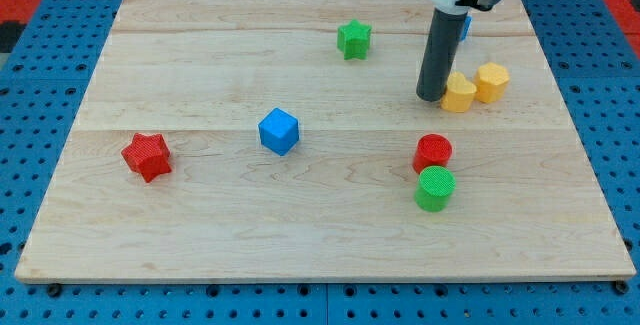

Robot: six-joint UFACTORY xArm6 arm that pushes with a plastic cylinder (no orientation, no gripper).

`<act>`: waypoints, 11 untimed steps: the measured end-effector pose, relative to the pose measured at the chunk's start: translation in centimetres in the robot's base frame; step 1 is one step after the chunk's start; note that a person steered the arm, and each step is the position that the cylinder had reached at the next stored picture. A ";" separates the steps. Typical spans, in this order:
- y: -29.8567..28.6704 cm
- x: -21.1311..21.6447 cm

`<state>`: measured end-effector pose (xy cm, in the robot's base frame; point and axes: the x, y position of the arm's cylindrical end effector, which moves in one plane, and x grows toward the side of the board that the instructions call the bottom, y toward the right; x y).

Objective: Point your arm to the right side of the red circle

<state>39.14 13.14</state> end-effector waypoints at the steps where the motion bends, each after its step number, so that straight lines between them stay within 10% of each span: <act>1: 0.7 0.0; 6: -4.4 0.1; 11: 3.4 8.2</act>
